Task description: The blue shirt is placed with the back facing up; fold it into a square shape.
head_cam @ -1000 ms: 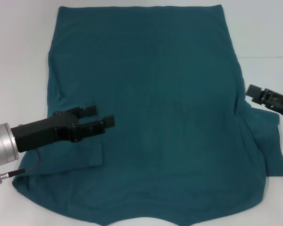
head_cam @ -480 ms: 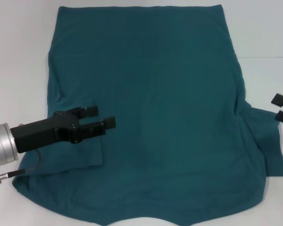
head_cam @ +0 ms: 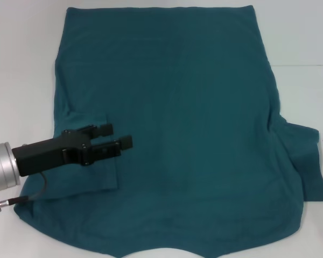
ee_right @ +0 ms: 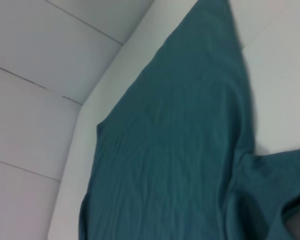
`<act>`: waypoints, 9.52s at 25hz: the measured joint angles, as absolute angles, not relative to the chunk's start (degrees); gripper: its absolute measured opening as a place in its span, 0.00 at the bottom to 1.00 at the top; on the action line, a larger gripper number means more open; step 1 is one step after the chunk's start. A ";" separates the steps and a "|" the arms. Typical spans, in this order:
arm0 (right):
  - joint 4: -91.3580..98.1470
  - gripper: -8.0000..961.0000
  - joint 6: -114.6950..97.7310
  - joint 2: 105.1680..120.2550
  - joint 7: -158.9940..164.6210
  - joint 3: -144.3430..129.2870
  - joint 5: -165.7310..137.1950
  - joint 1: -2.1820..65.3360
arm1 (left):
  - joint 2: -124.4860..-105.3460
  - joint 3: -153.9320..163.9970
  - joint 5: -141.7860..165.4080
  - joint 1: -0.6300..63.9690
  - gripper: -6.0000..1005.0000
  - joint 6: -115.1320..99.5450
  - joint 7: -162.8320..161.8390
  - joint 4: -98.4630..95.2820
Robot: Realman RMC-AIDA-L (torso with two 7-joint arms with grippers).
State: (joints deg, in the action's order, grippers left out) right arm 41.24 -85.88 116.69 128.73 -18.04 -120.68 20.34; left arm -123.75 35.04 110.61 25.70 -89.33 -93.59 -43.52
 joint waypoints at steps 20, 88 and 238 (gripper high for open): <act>40.12 0.93 -82.16 116.62 124.97 -17.71 -120.61 18.90 | -123.58 35.44 110.44 26.64 0.86 -89.62 -95.77 -43.50; 33.08 0.93 -74.38 117.38 110.76 -18.57 -120.82 22.85 | -123.31 33.83 109.95 26.81 0.86 -88.74 -96.44 -43.87; 30.14 0.08 -69.75 111.75 101.77 -21.46 -116.02 24.72 | -123.84 34.55 108.36 26.77 0.86 -88.57 -96.67 -42.01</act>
State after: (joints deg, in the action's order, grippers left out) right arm 30.14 -69.75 111.75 101.77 -21.46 -116.02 24.72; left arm -123.84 34.54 108.36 26.77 -88.57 -96.67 -42.01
